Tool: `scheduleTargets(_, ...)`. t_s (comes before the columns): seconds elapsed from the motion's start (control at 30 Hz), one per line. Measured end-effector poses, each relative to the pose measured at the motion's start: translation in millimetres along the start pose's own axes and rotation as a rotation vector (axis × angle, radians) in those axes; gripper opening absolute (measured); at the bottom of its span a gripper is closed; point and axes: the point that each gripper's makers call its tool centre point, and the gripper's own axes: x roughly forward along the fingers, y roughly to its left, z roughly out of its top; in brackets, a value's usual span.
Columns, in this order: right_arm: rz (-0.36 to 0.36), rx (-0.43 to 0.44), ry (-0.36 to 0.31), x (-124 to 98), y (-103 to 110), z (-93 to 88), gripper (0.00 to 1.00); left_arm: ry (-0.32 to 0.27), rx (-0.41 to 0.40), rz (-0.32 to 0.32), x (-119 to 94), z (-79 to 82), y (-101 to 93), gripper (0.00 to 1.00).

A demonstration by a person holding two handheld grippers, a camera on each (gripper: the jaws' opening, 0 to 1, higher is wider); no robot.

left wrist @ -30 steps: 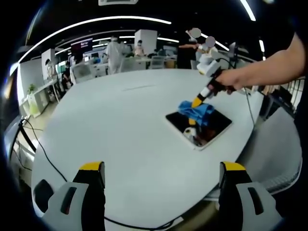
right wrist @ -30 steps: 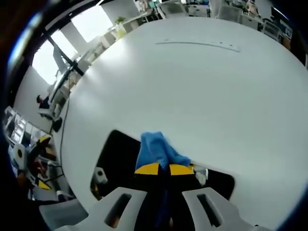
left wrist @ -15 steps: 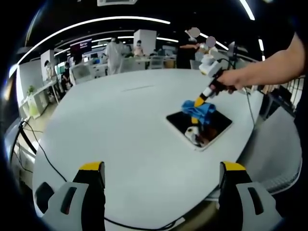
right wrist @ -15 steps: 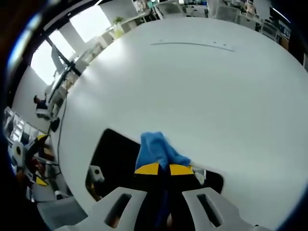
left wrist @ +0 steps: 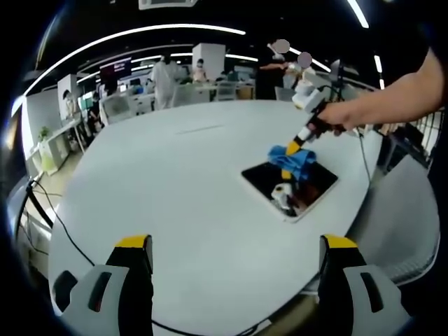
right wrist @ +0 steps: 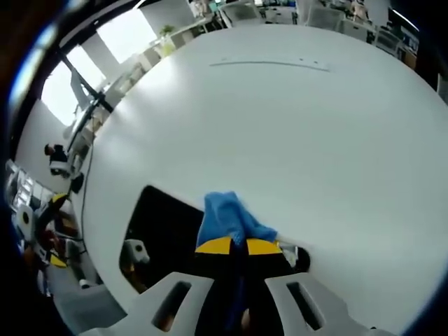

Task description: Wipe the mirror surface with the cleaning cloth until all visible marks leave the cleaned area.

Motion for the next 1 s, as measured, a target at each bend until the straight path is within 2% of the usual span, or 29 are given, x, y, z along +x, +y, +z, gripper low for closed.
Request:
scheduleTargets(0.3,-0.01,0.002,0.0,-1,-1,-1.7,0.0,0.0,-0.001,-0.006,2,-0.3,-4.6,0.99)
scheduleTargets(0.5,-0.027,-0.008,-0.022,0,0,-3.5,0.0,0.001,-0.002,-0.006,2,0.2,-5.8,0.99)
scheduleTargets(0.9,-0.033,0.006,-0.069,-10,10,-22.8,0.0,-0.008,0.006,-0.011,6,6.8,-5.0,0.99)
scheduleTargets(1.0,-0.042,-0.001,-0.069,-12,14,-27.7,0.0,-0.007,-0.009,0.002,7,3.3,2.4,0.99)
